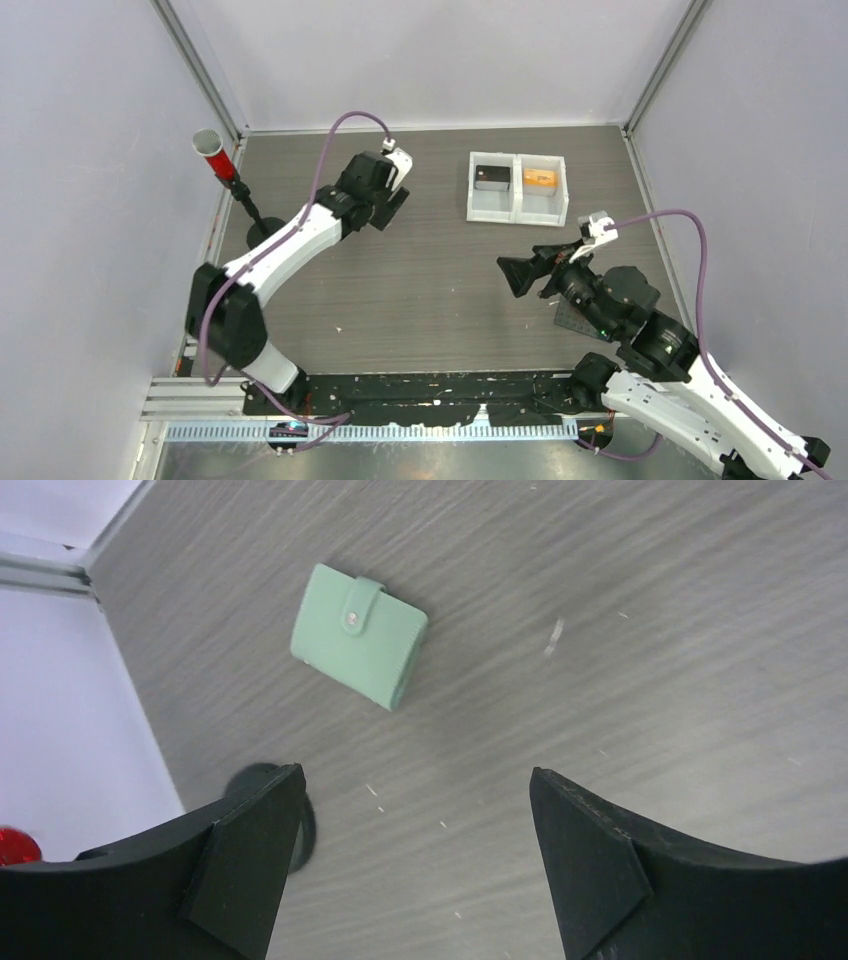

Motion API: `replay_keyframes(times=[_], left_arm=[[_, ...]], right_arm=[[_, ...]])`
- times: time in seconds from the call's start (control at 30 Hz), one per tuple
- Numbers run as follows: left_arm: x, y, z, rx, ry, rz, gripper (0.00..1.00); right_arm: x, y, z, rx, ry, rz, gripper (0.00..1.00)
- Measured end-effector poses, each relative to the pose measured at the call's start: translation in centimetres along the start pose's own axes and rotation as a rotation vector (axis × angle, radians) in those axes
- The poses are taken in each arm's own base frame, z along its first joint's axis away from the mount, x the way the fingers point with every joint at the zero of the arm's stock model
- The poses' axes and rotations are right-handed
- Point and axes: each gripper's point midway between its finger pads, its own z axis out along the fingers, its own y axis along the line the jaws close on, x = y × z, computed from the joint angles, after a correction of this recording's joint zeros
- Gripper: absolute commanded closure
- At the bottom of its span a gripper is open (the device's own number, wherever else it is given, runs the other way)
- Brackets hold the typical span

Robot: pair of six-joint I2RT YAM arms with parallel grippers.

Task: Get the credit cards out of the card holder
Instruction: Move the card holder to the center of the board.

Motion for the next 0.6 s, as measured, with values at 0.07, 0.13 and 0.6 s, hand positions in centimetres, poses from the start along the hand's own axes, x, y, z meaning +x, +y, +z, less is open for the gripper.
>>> replay_keyframes(times=[0.07,0.13,0.6], left_arm=[[0.1,0.4,2.4,-0.026,0.039,0.05,0.17],[0.4,0.9,4.7,-0.051,0.077,0.096,0.17],[5.9,2.4,13.9,-0.094,0.277,0.212,0.35]], right_arm=[[-0.3,0.2,-0.7,-0.034,-0.031,0.005,0.01],[-0.4,0.8,-1.2,-0.086,-0.063,0.013,0.0],[-1.6,1.0,-3.8,-0.178,-0.239,0.105,0.03]])
